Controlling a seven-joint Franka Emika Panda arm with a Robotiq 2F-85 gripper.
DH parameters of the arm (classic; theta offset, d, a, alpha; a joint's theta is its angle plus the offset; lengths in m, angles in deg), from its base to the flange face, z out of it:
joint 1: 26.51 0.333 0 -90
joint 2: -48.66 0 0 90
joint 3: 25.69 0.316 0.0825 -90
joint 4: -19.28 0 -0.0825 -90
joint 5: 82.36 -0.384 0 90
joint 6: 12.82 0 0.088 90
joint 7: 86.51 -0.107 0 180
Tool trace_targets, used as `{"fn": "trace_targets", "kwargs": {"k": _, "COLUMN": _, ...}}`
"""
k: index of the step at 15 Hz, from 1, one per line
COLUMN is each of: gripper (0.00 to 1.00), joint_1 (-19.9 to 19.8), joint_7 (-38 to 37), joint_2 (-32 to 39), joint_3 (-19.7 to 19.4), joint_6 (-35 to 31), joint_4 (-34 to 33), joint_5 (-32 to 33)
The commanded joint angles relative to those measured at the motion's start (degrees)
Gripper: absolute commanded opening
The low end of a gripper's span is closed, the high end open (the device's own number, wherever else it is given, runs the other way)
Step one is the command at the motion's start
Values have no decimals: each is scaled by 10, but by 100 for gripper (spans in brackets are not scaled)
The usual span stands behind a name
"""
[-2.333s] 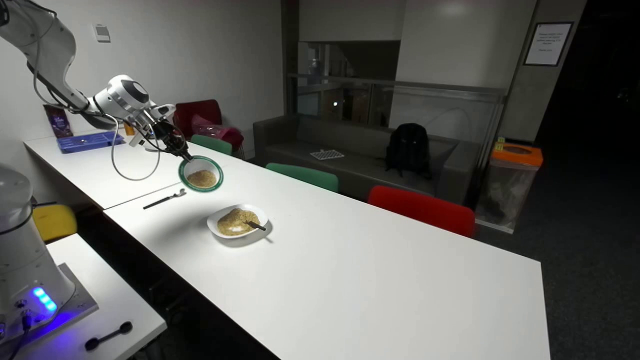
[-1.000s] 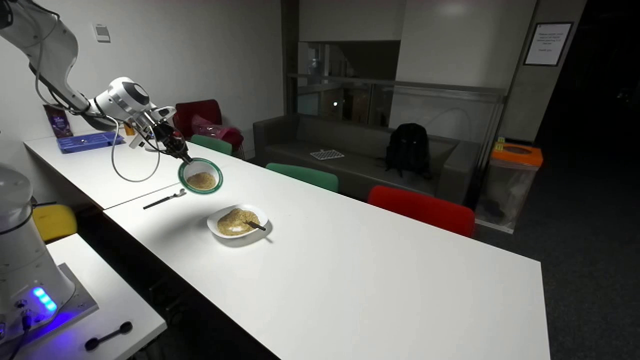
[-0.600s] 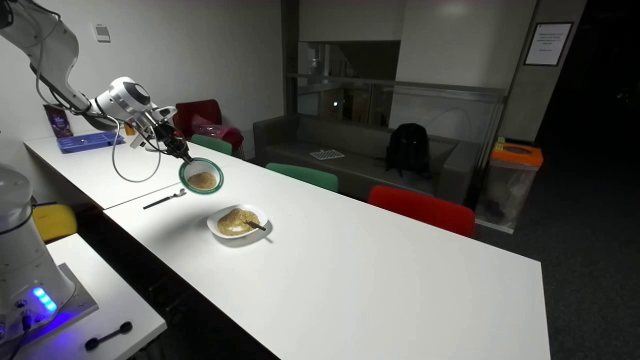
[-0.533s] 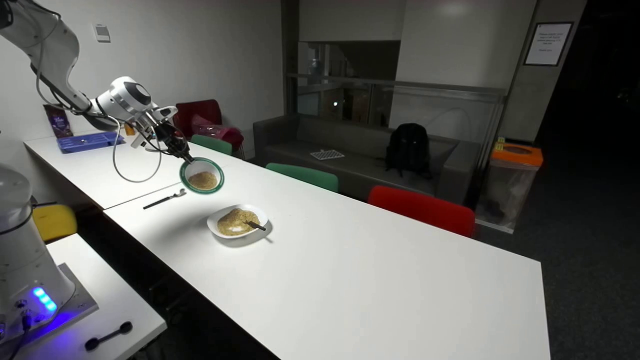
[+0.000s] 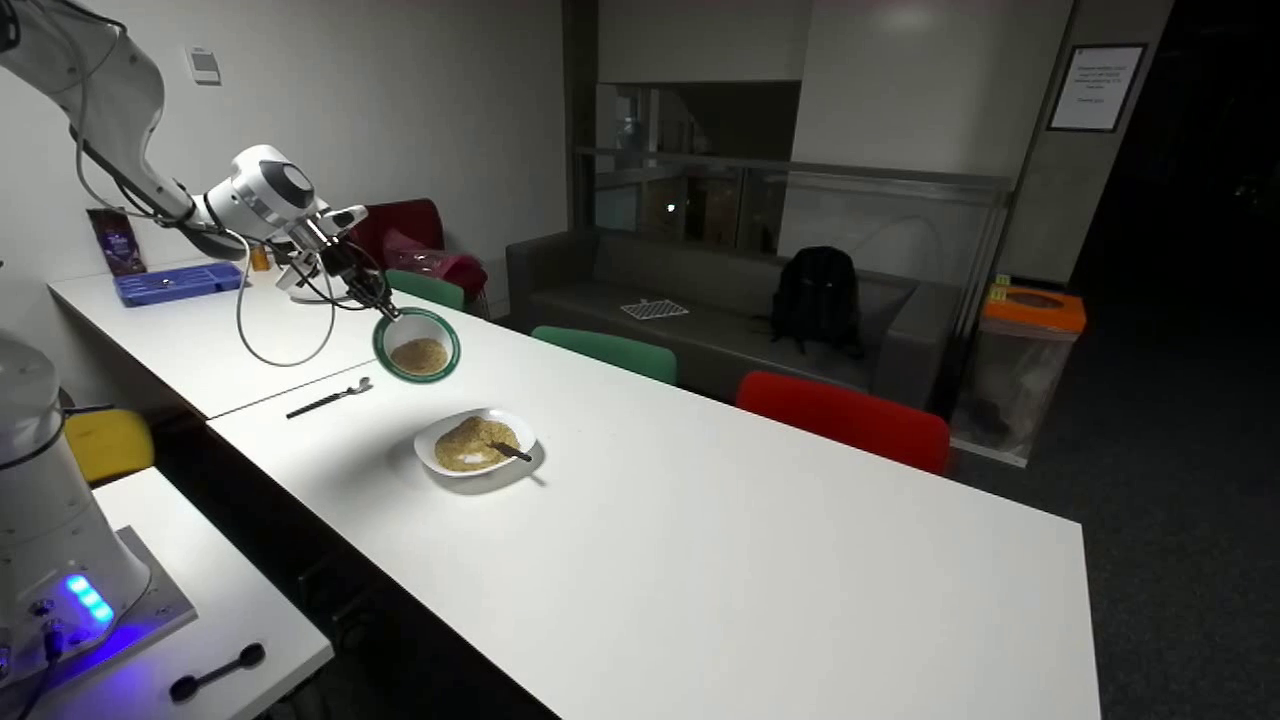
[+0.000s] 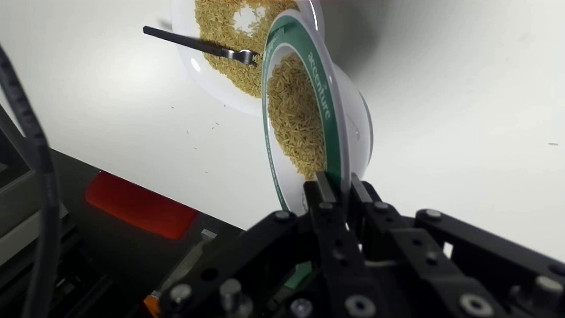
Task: Put the spoon in the left bowl on the table, then pour the contents from the left bowl to the right bowl
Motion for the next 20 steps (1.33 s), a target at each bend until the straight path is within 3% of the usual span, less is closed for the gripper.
{"fn": "trace_targets", "kwargs": {"k": 1, "gripper": 3, "joint_1": -18, "joint_7": 19, "joint_2": -33, "joint_3": -7, "joint_6": -33, "joint_4": 20, "joint_5": -18}}
{"fn": "trace_targets", "kwargs": {"k": 20, "gripper": 3, "joint_1": -60, "joint_7": 57, "joint_2": -75, "joint_3": -29, "joint_6": -124, "joint_4": 60, "joint_5": -100}}
